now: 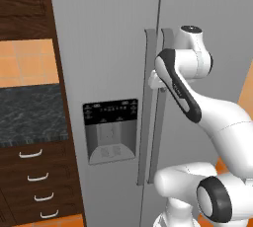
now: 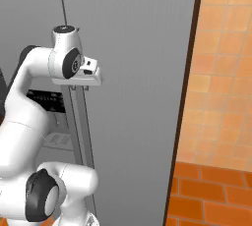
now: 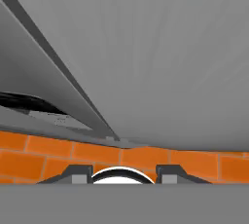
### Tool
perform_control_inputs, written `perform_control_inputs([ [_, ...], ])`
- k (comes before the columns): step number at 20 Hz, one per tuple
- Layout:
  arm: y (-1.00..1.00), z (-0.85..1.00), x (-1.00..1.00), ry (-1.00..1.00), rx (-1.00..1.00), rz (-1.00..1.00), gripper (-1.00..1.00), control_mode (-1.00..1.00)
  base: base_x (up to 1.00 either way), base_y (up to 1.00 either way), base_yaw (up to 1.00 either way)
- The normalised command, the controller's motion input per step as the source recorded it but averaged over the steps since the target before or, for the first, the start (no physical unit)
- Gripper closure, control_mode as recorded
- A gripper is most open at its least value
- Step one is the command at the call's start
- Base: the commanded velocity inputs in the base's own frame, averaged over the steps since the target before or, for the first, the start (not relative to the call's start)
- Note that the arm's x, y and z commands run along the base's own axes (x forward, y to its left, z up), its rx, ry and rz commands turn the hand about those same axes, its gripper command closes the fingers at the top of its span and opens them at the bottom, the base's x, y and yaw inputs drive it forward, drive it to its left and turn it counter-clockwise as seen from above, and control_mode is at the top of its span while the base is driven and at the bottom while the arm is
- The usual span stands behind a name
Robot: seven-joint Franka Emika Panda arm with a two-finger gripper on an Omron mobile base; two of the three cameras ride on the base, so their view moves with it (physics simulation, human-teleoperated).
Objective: Take the strawberry from the fridge and place it on top of the pancake, located on the dining counter.
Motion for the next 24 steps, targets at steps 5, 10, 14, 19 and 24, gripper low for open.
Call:
perform_control_inputs([
  [5, 0.04, 0.00, -0.40, -0.03, 0.00, 0.02, -1.00, -1.00, 0.00, 0.00, 0.00],
  [10, 0.00, 0.00, -0.73, -0.19, 0.00, 0.00, -1.00, -1.00, 0.00, 0.00, 0.00],
  [14, 0.00, -0.02, -0.88, -0.27, 0.03, -0.06, -1.00, -1.00, 0.00, 0.00, 0.00],
  [19, 0.00, 0.00, -1.00, -0.29, 0.12, -0.14, -1.00, -1.00, 0.00, 0.00, 0.00],
  [24, 0.00, 0.00, 0.00, 0.00, 0.00, 0.00, -1.00, 1.00, -0.61, 0.00, -0.12],
])
